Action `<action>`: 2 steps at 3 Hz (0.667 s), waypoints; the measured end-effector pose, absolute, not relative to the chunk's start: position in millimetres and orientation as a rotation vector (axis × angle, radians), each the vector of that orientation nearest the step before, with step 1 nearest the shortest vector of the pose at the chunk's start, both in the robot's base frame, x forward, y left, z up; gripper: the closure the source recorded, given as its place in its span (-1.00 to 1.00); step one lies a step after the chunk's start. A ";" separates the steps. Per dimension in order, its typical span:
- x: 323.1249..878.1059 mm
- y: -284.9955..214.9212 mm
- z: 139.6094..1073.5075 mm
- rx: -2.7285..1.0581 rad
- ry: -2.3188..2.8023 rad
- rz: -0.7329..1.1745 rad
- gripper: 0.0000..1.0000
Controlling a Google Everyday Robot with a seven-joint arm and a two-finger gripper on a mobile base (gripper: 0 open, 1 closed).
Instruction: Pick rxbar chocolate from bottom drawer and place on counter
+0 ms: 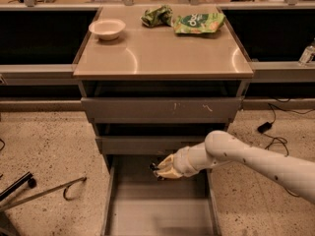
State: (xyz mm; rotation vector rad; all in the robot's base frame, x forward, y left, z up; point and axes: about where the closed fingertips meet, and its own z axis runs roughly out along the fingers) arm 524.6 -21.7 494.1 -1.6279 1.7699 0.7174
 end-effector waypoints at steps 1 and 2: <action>536.1 -14.2 607.2 -1.677 1.627 0.694 1.00; 544.6 -1.8 710.2 -1.748 1.496 0.701 1.00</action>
Offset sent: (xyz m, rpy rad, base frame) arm 0.0227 0.0290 0.3464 0.1012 -0.2108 0.3105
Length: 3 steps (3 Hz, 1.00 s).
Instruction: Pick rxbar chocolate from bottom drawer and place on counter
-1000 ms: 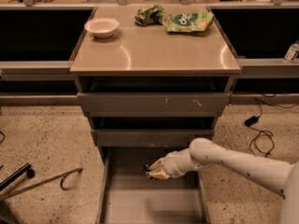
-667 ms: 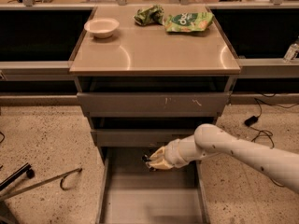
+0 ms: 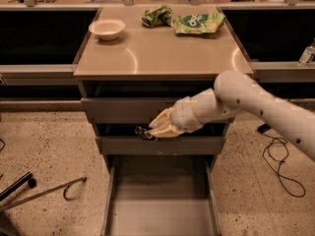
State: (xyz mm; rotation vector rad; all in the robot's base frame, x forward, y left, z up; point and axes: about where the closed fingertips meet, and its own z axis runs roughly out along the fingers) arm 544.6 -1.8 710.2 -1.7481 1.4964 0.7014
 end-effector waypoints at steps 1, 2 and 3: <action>536.5 -5.2 721.2 -1.789 1.475 0.735 1.00; 536.6 -5.2 721.4 -1.790 1.475 0.735 1.00; 556.3 -15.8 757.2 -1.831 1.428 0.668 1.00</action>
Offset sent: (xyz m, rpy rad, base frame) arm -0.0060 -0.0041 0.0143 -0.0044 0.0100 0.0414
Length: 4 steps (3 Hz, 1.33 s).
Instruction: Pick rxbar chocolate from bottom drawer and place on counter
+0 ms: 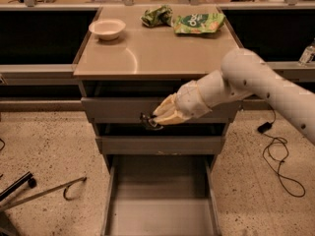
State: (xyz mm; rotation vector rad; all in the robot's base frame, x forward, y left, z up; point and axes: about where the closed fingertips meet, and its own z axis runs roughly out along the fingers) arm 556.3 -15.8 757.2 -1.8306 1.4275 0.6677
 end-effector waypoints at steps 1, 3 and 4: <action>581.8 -32.5 821.3 -1.860 1.311 0.603 1.00; 633.2 -52.6 933.5 -1.795 1.115 0.502 1.00; 666.0 -54.3 979.1 -1.773 1.075 0.397 1.00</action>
Offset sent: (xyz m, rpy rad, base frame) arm 0.1050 -0.0726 0.2658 0.1896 -0.4506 0.0166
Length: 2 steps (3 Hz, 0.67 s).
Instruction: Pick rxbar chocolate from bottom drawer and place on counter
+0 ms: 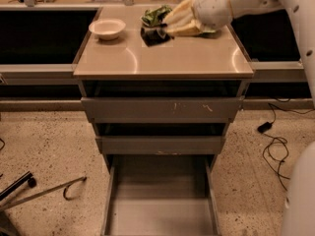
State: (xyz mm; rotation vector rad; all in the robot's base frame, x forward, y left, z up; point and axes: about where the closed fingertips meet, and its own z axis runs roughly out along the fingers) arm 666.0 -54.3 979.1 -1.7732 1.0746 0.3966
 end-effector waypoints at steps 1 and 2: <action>705.3 -53.9 1009.7 -1.757 1.079 0.234 1.00; 749.2 -54.6 1002.8 -1.734 1.117 0.125 1.00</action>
Offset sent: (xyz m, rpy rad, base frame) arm 0.1486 -0.0129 0.0226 -0.1078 -0.2191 -0.2665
